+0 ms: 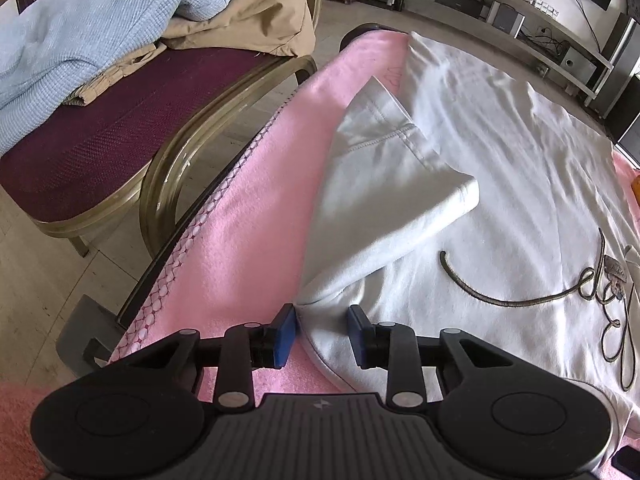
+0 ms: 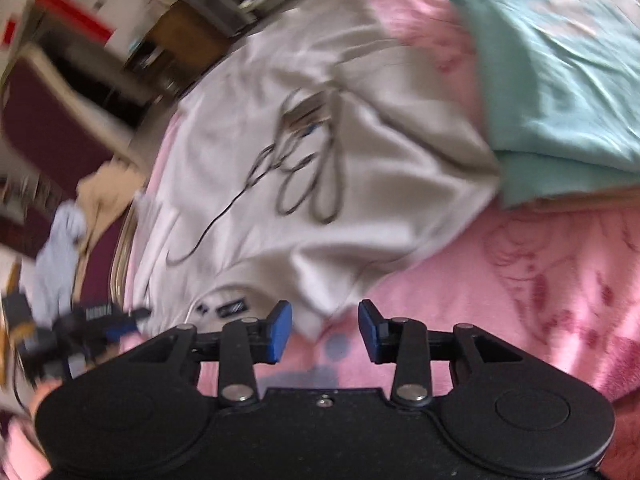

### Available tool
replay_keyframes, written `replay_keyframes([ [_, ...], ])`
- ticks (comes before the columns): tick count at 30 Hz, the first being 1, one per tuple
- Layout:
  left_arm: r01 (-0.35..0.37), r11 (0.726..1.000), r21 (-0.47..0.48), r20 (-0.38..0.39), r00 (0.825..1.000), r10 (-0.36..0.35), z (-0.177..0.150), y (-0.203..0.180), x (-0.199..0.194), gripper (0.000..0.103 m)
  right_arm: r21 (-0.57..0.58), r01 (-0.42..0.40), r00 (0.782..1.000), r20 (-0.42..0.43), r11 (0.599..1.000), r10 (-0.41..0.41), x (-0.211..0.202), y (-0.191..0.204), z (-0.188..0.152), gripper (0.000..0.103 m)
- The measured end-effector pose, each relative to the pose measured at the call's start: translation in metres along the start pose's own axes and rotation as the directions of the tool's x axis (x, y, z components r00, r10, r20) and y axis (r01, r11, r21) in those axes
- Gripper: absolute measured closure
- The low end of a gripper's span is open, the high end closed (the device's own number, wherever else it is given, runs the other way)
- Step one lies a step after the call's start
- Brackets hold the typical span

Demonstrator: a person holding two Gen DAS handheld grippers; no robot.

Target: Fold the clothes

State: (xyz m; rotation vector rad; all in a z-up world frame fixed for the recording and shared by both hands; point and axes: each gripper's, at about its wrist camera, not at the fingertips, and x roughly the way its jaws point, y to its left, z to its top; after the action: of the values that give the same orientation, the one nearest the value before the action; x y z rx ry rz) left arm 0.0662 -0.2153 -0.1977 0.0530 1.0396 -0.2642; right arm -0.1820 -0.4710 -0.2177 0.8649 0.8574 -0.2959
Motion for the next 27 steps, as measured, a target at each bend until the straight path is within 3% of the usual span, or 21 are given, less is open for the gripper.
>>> replay_keyframes([
  [3, -0.017, 1.0, 0.016, 0.008, 1.0, 0.017, 0.0, -0.002, 0.0, 0.078, -0.095, 0.049, 0.999, 0.015, 0.994, -0.048, 0.009, 0.017, -0.004, 0.069],
  [4, -0.025, 0.999, 0.023, 0.013, 1.0, 0.025, 0.0, -0.003, 0.0, 0.083, -0.118, 0.085, 0.996, 0.029, 0.989, -0.082, 0.013, 0.022, -0.006, 0.077],
  [5, -0.029, 0.999, 0.028, 0.017, 0.999, 0.029, -0.001, -0.003, -0.001, 0.089, -0.136, 0.118, 0.993, 0.034, 0.984, -0.114, 0.014, 0.025, -0.007, 0.094],
  [7, -0.031, 0.999, 0.023, 0.03, 0.999, 0.03, 0.0, -0.001, -0.005, 0.096, -0.139, 0.138, 0.99, 0.026, 0.981, -0.136, 0.014, 0.029, -0.009, 0.095],
  [10, -0.034, 0.999, 0.01, 0.055, 0.998, 0.033, 0.002, 0.004, -0.012, 0.097, 0.008, 0.034, 0.999, -0.042, 0.999, -0.034, 0.004, 0.02, -0.01, 0.095],
  [14, -0.053, 0.999, 0.007, 0.041, 0.998, 0.052, 0.002, 0.005, -0.01, 0.095, 0.074, 0.017, 0.99, -0.143, 0.997, -0.006, 0.011, 0.009, -0.01, 0.091],
  [16, -0.059, 0.998, 0.006, 0.024, 0.998, 0.059, 0.002, 0.007, -0.008, 0.088, 0.07, 0.012, 0.991, -0.132, 0.997, -0.003, 0.003, 0.005, -0.006, 0.08],
  [17, -0.051, 0.999, -0.001, 0.019, 0.999, 0.051, 0.001, 0.009, -0.009, 0.088, 0.059, 0.016, 0.995, -0.103, 0.998, -0.01, -0.005, 0.004, -0.003, 0.07],
  [20, -0.03, 0.999, -0.023, 0.01, 0.999, 0.03, 0.0, 0.015, -0.012, 0.082, 0.085, 0.078, 0.995, 0.06, 0.993, -0.084, -0.034, -0.01, 0.011, 0.068],
  [22, -0.025, 0.999, -0.026, 0.006, 1.0, 0.025, -0.002, 0.016, -0.012, 0.075, 0.163, 0.163, 0.968, 0.163, 0.973, -0.19, -0.047, -0.029, 0.019, 0.068],
  [24, -0.029, 1.0, -0.006, 0.001, 1.0, 0.029, -0.003, 0.012, -0.011, 0.075, 0.233, 0.21, 0.95, 0.181, 0.95, -0.255, -0.048, -0.046, 0.024, 0.069],
  [27, -0.047, 0.998, 0.036, 0.003, 0.999, 0.047, -0.004, 0.003, -0.008, 0.072, 0.279, 0.219, 0.95, 0.156, 0.935, -0.269, -0.037, -0.059, 0.024, 0.072],
])
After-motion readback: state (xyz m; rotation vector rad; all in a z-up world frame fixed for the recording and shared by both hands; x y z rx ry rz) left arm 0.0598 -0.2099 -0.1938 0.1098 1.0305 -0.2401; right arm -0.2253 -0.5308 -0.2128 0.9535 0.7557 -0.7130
